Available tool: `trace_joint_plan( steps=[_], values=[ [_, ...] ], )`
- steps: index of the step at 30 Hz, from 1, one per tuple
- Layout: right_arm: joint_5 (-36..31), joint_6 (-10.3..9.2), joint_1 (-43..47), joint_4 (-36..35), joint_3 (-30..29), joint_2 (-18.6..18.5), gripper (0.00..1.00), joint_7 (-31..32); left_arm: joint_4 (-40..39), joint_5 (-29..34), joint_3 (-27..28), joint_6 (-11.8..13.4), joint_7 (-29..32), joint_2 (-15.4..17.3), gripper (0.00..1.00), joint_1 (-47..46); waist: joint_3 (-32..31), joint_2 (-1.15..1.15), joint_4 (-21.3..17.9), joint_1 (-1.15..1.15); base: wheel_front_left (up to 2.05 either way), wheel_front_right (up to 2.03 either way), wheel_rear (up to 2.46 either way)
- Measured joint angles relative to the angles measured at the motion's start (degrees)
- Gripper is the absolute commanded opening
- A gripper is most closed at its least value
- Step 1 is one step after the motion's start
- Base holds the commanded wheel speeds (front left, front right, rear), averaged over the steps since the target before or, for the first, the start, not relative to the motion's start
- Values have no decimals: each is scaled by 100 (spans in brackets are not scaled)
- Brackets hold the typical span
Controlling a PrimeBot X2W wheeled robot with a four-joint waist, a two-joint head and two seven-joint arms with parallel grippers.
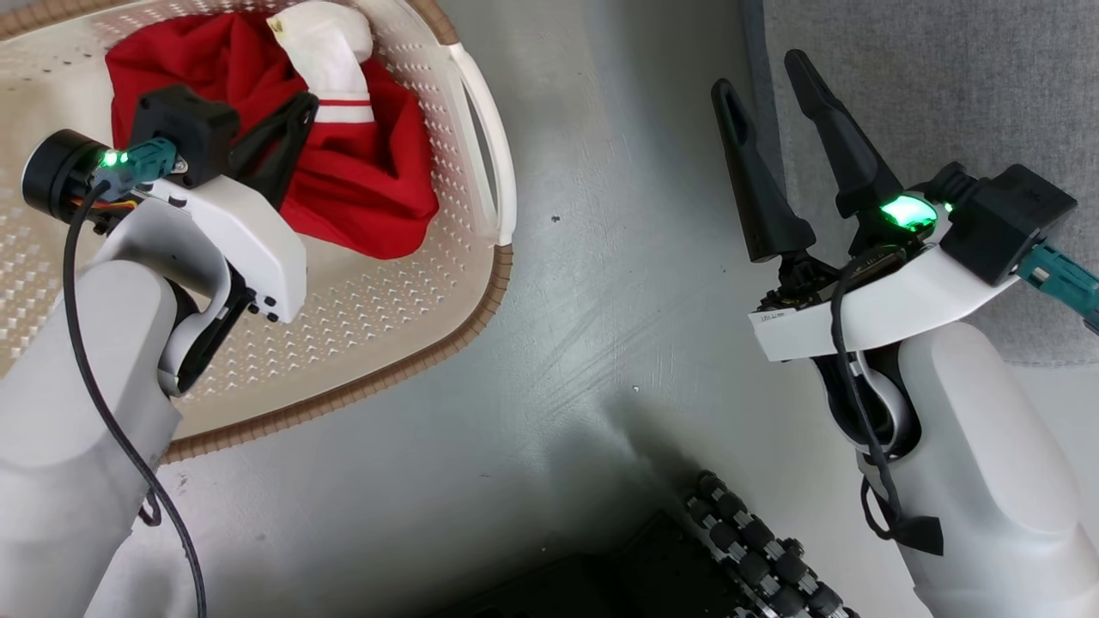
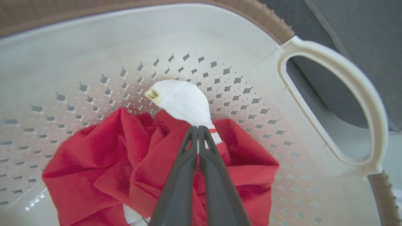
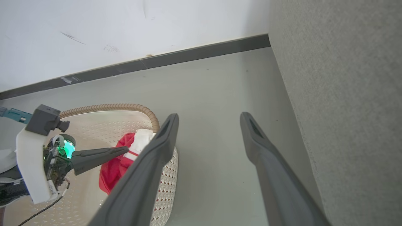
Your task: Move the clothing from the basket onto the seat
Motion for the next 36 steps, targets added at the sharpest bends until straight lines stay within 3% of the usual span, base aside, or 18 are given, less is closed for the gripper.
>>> trace_joint_plan(
  steps=[19,36],
  values=[
    [-309,0,-107,453,-297,-4,100,0,-132,-387,120,-52,-791,-256,0,620,-607,0,453,0,0,0,0],
    [-746,0,2,969,-580,-10,100,0,-1,-645,14,-160,-1412,-517,0,1228,-1510,0,937,0,0,0,0]
  ],
)
